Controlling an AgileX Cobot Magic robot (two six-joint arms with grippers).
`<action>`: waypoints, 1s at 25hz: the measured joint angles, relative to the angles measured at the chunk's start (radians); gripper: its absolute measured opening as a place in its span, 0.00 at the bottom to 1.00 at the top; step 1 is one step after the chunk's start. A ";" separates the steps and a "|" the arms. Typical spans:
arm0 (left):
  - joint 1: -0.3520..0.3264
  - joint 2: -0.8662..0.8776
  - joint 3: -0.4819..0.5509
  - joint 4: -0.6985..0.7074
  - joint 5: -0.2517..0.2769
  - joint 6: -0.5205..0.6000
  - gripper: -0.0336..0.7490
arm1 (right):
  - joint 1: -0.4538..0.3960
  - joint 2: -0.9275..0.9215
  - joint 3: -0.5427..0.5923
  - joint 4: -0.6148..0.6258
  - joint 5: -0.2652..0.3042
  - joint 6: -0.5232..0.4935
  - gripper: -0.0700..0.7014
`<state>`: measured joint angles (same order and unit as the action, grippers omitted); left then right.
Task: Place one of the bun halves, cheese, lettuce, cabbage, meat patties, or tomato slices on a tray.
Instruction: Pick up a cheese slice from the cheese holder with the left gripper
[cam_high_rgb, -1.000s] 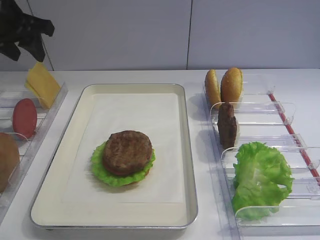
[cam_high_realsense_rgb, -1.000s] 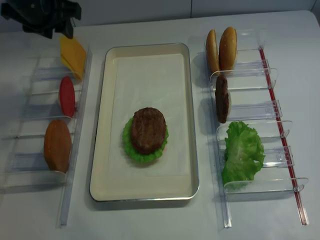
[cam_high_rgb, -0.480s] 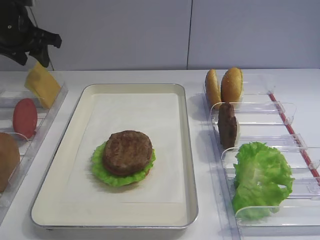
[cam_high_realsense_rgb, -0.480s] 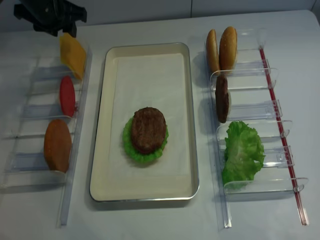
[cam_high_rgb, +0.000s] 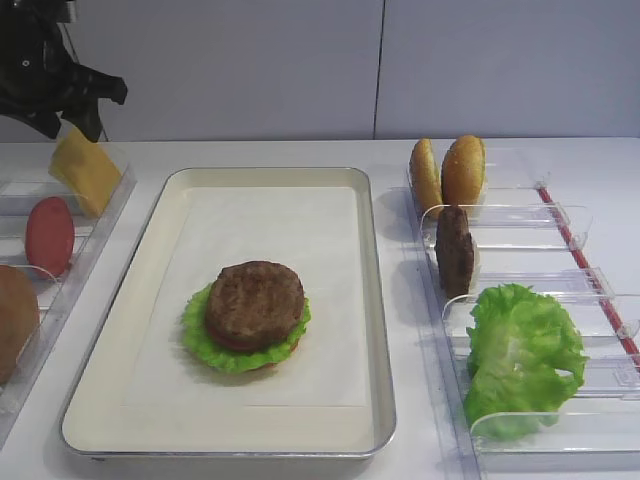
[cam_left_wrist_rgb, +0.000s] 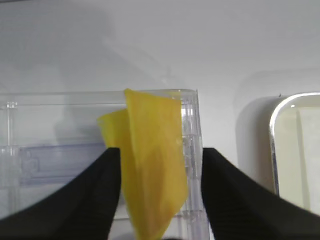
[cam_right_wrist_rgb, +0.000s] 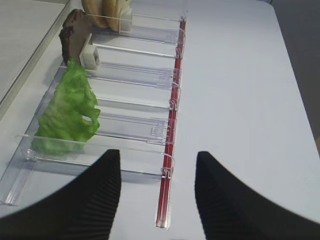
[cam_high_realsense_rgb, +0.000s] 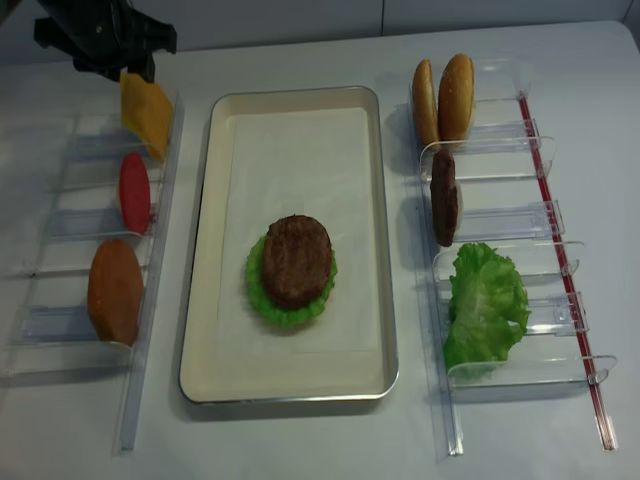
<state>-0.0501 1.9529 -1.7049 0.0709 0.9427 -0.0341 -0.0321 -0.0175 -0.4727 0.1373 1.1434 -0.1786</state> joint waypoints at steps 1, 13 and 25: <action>0.000 0.002 0.000 0.000 -0.001 0.000 0.52 | 0.000 0.000 0.000 0.000 0.000 0.000 0.54; 0.000 0.038 0.000 0.000 0.003 0.018 0.41 | 0.000 0.000 0.000 0.000 0.000 0.000 0.54; 0.000 0.039 0.000 0.000 0.005 0.021 0.05 | 0.000 0.000 0.000 0.000 0.000 0.001 0.54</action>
<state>-0.0501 1.9922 -1.7049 0.0709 0.9473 -0.0134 -0.0321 -0.0175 -0.4727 0.1373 1.1434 -0.1778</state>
